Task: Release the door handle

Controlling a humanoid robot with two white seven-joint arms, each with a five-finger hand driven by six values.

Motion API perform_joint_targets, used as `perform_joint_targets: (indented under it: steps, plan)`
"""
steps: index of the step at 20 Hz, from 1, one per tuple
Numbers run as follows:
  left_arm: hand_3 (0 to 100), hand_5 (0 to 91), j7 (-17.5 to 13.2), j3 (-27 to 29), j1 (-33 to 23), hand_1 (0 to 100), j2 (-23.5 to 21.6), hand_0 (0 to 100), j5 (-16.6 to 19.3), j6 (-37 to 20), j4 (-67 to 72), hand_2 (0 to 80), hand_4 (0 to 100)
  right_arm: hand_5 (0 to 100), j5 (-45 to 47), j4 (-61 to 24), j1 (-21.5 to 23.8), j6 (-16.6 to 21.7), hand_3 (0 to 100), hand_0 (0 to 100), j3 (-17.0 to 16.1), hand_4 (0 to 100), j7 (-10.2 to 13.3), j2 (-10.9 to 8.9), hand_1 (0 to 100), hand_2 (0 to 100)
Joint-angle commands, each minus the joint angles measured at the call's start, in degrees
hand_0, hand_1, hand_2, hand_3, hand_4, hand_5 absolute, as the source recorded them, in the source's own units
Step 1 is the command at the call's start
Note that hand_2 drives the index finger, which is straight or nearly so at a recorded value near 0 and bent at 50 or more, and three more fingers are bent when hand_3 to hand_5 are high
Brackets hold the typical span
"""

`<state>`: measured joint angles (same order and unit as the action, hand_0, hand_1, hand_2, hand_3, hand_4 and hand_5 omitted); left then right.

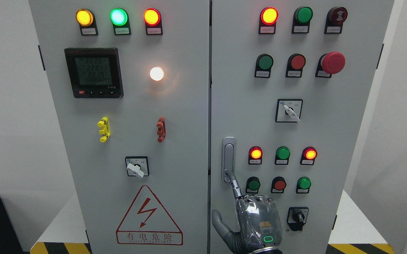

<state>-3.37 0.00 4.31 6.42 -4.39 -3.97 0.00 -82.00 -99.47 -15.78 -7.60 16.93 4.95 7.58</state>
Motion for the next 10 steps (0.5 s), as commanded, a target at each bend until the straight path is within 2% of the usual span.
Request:
perform_joint_targets:
  steps: [1, 10]
  plan:
    - [9, 0.0, 0.0, -1.2, 0.0, 0, 0.0, 0, 0.0, 0.0, -1.1, 2.2, 1, 99, 0.0, 0.3, 0.3, 0.0, 100, 38, -0.1, 100, -0.1, 0.07, 27, 4]
    - [9, 0.0, 0.0, -1.2, 0.0, 0, 0.0, 0, 0.0, 0.0, -1.1, 2.3, 1, 99, 0.0, 0.7, 0.3, 0.0, 100, 38, 0.0, 100, -0.2, 0.16, 27, 4]
